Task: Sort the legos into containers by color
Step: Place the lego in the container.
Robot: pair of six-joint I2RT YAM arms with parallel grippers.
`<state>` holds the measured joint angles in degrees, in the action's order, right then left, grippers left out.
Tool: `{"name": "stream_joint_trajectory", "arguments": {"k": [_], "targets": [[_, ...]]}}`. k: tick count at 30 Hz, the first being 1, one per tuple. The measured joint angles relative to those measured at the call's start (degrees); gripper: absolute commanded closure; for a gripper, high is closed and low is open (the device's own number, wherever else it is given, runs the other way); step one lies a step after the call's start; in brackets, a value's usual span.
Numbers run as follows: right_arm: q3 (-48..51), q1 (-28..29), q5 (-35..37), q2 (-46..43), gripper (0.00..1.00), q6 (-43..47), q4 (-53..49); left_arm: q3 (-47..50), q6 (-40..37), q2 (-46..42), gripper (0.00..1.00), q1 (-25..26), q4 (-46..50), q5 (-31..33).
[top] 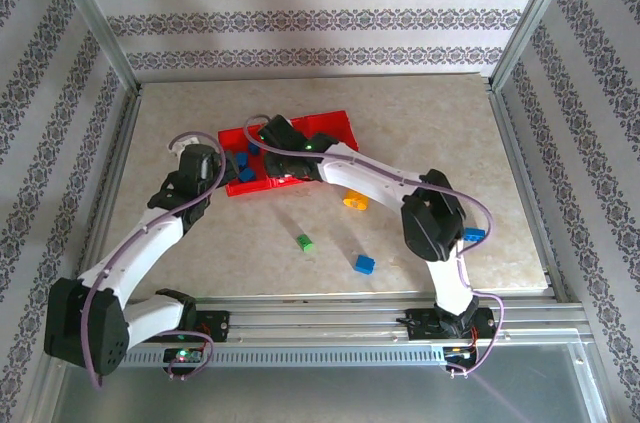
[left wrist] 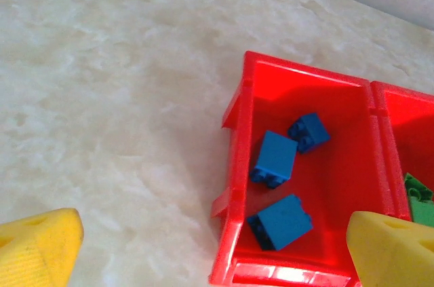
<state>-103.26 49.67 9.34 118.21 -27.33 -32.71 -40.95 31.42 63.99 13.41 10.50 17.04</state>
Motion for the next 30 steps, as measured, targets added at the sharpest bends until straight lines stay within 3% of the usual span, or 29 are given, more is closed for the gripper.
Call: {"name": "stream_joint_trajectory", "arguments": {"k": [10,21,30], "targets": [[-19.02,0.0,-2.97,13.75,0.76,6.32,-1.51,4.79,2.36,-6.84,0.0,-0.02,0.26,0.17],[-34.62,0.0,-6.95,24.92,0.7,9.4,-3.13,5.49,3.37,-7.48,0.0,-0.04,0.24,-0.07],[-37.48,-0.07,-8.9,27.89,0.42,9.6,-5.51,5.49,3.23,-7.48,0.0,-0.04,0.22,-0.48]]}}
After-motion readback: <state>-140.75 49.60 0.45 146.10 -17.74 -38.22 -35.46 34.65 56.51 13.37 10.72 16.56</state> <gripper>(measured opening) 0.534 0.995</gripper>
